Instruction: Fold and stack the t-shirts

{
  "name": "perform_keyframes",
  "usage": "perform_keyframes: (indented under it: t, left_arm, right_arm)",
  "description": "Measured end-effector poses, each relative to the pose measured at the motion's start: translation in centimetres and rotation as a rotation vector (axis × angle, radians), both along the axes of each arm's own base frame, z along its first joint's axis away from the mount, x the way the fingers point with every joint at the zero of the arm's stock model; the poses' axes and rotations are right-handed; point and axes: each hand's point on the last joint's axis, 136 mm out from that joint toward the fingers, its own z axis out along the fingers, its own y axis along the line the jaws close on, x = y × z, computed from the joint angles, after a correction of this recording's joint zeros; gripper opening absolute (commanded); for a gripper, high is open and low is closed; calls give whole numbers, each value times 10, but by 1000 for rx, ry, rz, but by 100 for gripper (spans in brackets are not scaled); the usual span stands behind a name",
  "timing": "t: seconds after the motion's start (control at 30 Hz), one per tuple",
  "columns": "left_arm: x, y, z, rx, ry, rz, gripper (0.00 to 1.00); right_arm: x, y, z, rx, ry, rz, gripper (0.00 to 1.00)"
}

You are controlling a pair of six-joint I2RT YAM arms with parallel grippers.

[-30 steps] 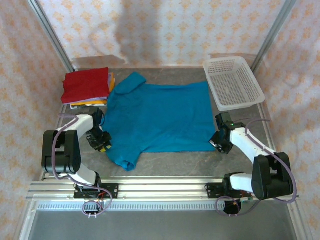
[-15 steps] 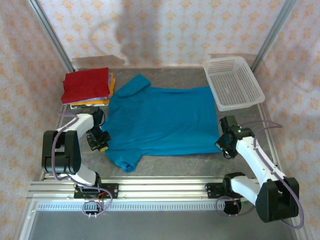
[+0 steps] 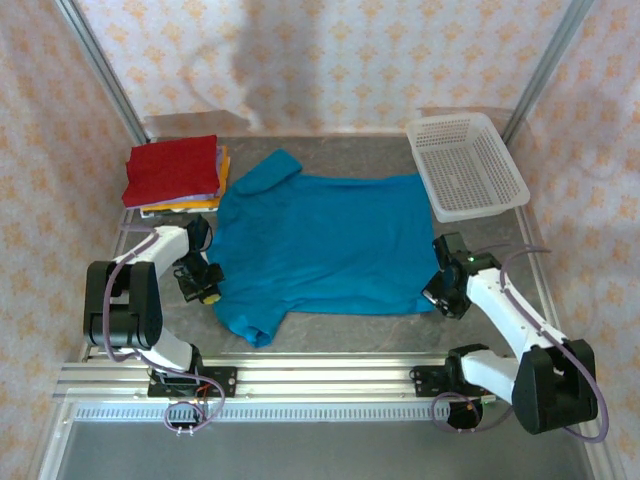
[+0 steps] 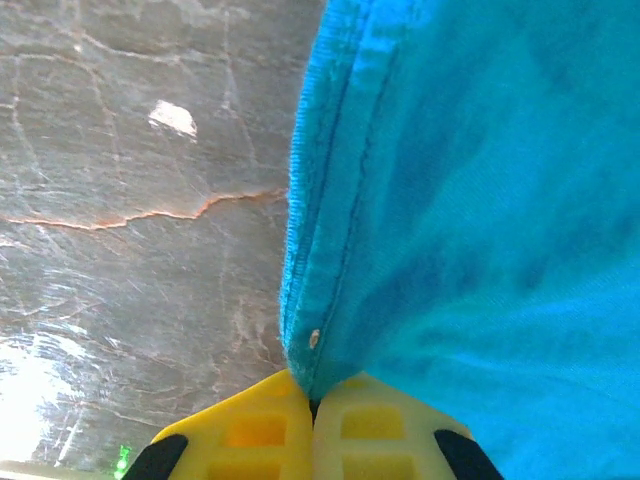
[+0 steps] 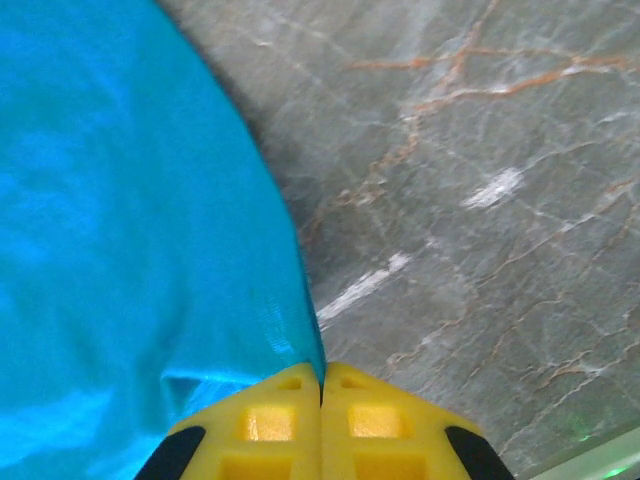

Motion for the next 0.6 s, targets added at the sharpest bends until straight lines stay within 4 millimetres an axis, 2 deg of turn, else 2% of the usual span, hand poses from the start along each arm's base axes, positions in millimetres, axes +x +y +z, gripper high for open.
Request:
perform_keyframes:
  t: [0.33, 0.6]
  left_arm:
    - [34, -1, 29, -12, -96, 2, 0]
    - [69, 2, 43, -7, -129, 1, 0]
  right_arm:
    - [37, 9, 16, 19, -37, 15, 0]
    - [65, -4, 6, 2, -72, -72, 0]
